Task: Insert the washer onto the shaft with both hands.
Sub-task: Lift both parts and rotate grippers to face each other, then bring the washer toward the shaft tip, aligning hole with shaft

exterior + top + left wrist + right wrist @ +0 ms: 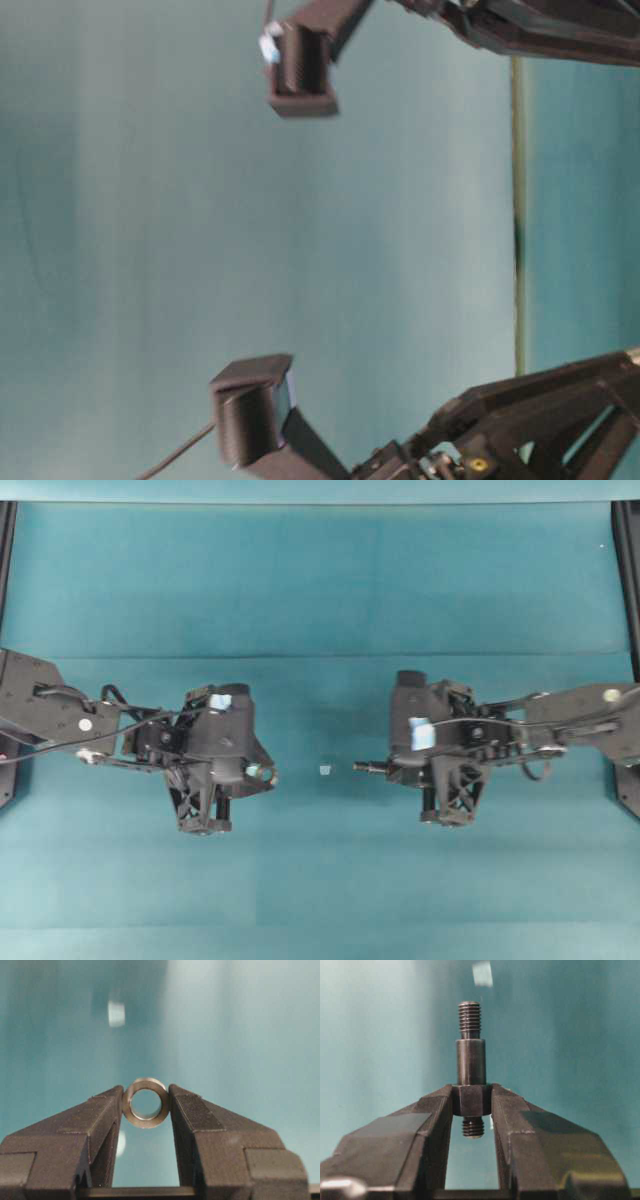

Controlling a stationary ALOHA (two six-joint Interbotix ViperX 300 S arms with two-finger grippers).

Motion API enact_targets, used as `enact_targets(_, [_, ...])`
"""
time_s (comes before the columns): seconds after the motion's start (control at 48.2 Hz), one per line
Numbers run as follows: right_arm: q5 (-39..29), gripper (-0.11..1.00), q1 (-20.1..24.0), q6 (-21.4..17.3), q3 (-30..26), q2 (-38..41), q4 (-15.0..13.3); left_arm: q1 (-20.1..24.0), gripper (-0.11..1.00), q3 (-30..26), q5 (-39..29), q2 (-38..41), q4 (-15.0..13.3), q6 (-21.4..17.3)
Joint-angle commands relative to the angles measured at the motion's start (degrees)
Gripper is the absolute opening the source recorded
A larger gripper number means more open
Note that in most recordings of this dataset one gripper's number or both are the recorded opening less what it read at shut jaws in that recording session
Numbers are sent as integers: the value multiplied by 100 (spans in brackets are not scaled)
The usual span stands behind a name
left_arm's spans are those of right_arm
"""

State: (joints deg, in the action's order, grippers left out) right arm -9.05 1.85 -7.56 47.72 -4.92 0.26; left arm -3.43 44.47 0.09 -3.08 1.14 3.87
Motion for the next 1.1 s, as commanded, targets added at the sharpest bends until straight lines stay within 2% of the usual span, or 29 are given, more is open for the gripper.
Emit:
enact_targets(0.0, [448,-1,35,-26,158,-264,26,18,35,18,360,-149,9,18])
enact_targets(0.187, [1274,-1,149,-44,527,-492,26,18,35,97,905,-220,9,35])
enact_targets(0.477, [1626,-1,185,-44,791,-598,35,70,35,202,1749,-237,9,97])
enact_targets(0.581, [1951,-1,246,-62,923,-598,62,105,35,246,1978,-220,9,114])
enact_targets(0.726, [2566,-1,290,-299,1187,-554,211,114,35,272,2259,-202,9,176])
enact_targets(0.85, [2900,-1,308,-598,1345,-519,211,114,35,229,2417,-193,9,299])
enact_targets(1.078, [3234,-1,448,-668,1371,-229,211,44,35,123,2549,0,9,396])
